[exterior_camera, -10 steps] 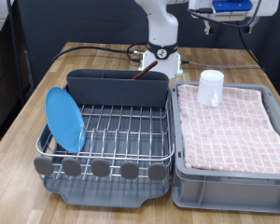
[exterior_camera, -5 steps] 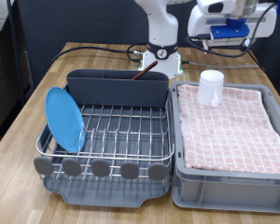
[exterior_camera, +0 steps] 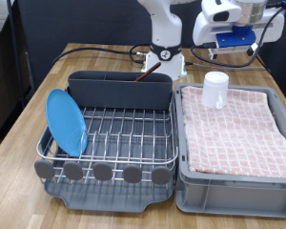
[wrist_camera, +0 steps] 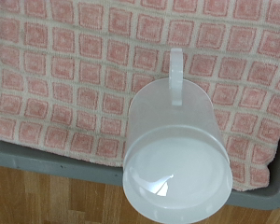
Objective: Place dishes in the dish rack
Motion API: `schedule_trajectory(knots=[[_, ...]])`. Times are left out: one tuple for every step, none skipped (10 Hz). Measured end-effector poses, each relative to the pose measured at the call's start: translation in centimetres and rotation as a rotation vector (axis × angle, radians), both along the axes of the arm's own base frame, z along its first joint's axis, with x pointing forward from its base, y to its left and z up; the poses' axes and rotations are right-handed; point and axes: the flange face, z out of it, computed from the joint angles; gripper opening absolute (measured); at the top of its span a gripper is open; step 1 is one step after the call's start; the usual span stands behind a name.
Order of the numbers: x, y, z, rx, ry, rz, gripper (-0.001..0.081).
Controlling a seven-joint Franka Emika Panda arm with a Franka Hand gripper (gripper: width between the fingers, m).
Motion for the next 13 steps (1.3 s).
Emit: schedule_trajectory(knots=[[0.9,0.3,-0.5,-0.003,0.013,-0.004,0.0802],[1.6,0.6,-1.1,-0.009,0.026,-0.007,0.0802],[2.3,0.9,-1.7,-0.017,0.037,-0.013,0.0802],[2.7,1.1,-2.4,-0.031,0.046,-0.019,0.0802],[2.9,1.3,-3.2,-0.039,0.058,-0.021,0.0802],[2.9,1.4,-3.9,-0.045,0.068,-0.02,0.0802],[2.9,1.6,-4.4,-0.049,0.073,-0.02,0.0802],[2.9,1.8,-4.9,-0.052,0.075,-0.021,0.0802],[2.8,1.8,-5.3,-0.056,0.08,-0.024,0.0802],[2.6,1.7,-5.8,-0.059,0.082,-0.028,0.0802],[2.4,1.6,-6.3,-0.061,0.084,-0.031,0.0802],[2.0,1.5,-6.9,-0.063,0.089,-0.032,0.0802],[1.8,1.3,-7.4,-0.065,0.091,-0.034,0.0802]])
